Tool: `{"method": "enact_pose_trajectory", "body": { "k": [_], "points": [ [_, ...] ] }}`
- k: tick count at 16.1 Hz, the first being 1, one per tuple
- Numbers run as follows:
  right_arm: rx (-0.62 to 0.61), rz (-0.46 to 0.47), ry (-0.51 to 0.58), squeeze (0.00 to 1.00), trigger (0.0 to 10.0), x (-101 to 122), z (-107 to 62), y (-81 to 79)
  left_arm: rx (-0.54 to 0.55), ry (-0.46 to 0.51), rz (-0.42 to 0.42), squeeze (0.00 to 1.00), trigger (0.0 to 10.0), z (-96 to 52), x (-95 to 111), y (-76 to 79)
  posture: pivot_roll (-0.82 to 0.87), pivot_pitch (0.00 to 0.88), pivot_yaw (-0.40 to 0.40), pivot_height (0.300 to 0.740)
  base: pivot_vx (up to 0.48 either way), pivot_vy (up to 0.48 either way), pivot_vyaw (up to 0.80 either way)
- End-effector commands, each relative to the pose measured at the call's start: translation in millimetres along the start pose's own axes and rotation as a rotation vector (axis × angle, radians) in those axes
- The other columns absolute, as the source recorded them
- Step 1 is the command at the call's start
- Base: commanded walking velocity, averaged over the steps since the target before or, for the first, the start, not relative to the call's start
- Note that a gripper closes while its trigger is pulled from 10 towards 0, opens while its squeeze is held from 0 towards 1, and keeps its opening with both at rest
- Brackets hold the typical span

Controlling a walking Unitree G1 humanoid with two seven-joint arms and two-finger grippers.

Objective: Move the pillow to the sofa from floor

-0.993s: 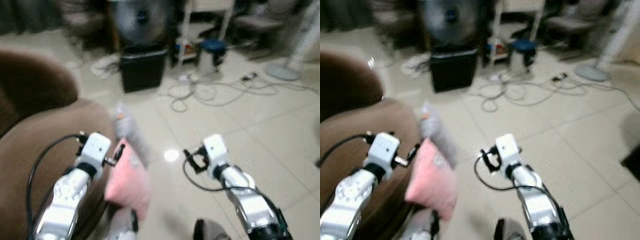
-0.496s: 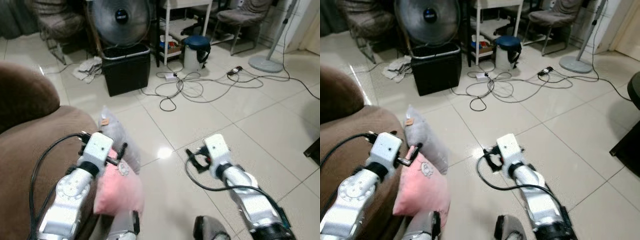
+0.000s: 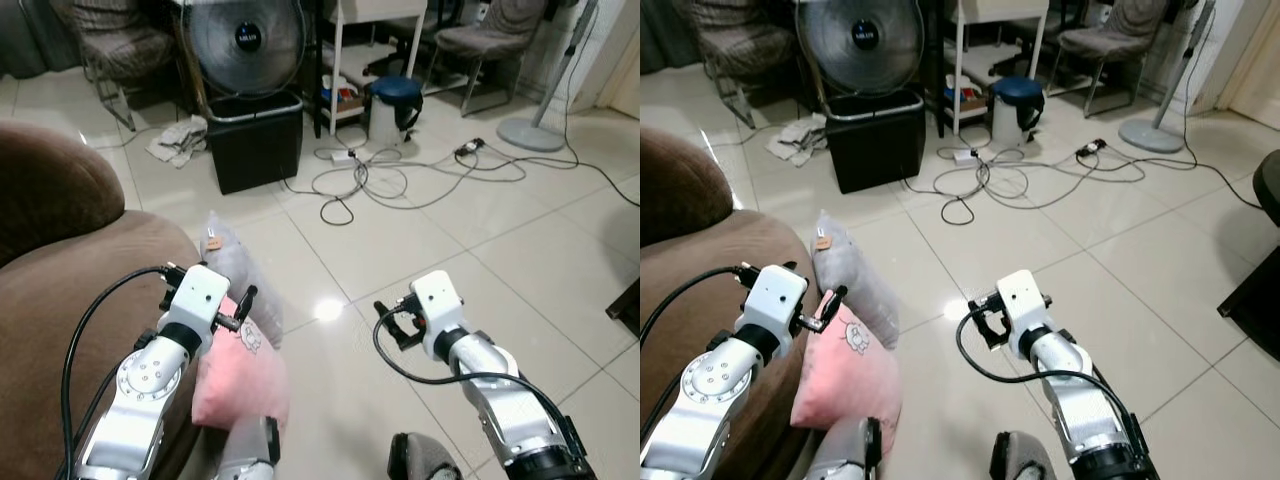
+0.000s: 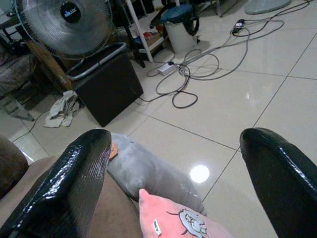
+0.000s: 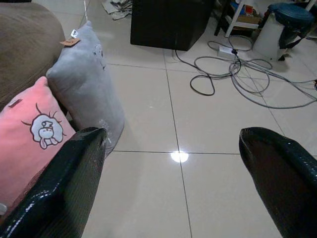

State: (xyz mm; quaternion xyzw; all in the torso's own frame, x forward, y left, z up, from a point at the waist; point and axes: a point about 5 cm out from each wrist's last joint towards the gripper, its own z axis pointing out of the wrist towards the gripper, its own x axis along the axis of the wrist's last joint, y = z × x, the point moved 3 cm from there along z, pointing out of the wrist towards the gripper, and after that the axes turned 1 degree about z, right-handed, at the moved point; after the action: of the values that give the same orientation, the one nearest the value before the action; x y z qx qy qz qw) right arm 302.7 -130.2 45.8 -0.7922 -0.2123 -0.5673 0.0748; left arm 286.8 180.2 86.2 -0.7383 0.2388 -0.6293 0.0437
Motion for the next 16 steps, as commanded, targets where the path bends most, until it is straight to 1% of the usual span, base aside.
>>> {"method": "enact_pose_trajectory", "body": {
  "k": [1, 4, 8, 10, 11, 12, 13, 15, 16],
  "points": [
    [-0.007, 0.004, -0.015, 0.00, 10.0, -2, -0.6, 3.0, -0.006, 0.001, 0.005, 0.00, 10.0, 1.9, 2, 0.2, 0.10, 0.000, -0.005, 0.587, 0.000, 0.000, 0.00],
    [-0.007, -0.002, -0.013, 0.00, 10.0, -2, -1.4, 2.9, -0.014, 0.000, 0.009, 0.00, 10.0, 2.5, 2, 2.1, 0.09, 0.000, -0.007, 0.563, 0.000, 0.000, 0.00],
    [-0.001, -0.012, -0.015, 0.00, 10.0, -3, -2.2, 2.5, -0.043, -0.022, 0.024, 0.00, 10.0, 4.4, -3, 6.3, 0.09, 0.000, -0.009, 0.563, 0.000, 0.000, 0.00],
    [0.004, -0.017, -0.024, 0.00, 10.0, -4, -2.3, 2.5, -0.057, -0.049, 0.045, 0.00, 10.0, 7.6, -8, 6.3, 0.09, 0.000, -0.009, 0.563, 0.000, 0.000, 0.00],
    [0.005, -0.022, -0.031, 0.00, 10.0, -5, -2.3, 2.7, -0.061, -0.060, 0.035, 0.00, 10.0, 8.7, -11, 5.5, 0.09, 0.000, -0.009, 0.563, 0.000, 0.000, 0.00],
    [0.008, -0.032, -0.043, 0.00, 10.0, -6, -2.3, 3.2, -0.068, -0.092, -0.012, 0.00, 10.0, 11.5, -17, 2.6, 0.09, 0.000, -0.009, 0.563, 0.000, 0.000, 0.00],
    [0.010, -0.037, -0.041, 0.00, 10.0, -6, -2.3, 3.6, -0.073, -0.113, -0.059, 1.00, 10.0, 15.0, -20, -0.3, 0.08, 0.000, -0.011, 0.563, 0.000, 0.000, 0.00],
    [0.026, -0.050, -0.045, 0.00, 10.0, -7, -0.9, 4.2, -0.114, -0.146, -0.104, 1.00, 10.0, 25.4, -26, 0.1, 0.08, 0.000, -0.014, 0.563, 0.000, 0.000, 0.00],
    [0.032, -0.051, -0.051, 0.00, 10.0, -8, -1.2, 3.8, -0.129, -0.163, -0.132, 1.00, 10.0, 28.7, -30, 2.8, 0.08, 0.000, -0.013, 0.563, 0.000, 0.000, 0.00]
  ]
}}
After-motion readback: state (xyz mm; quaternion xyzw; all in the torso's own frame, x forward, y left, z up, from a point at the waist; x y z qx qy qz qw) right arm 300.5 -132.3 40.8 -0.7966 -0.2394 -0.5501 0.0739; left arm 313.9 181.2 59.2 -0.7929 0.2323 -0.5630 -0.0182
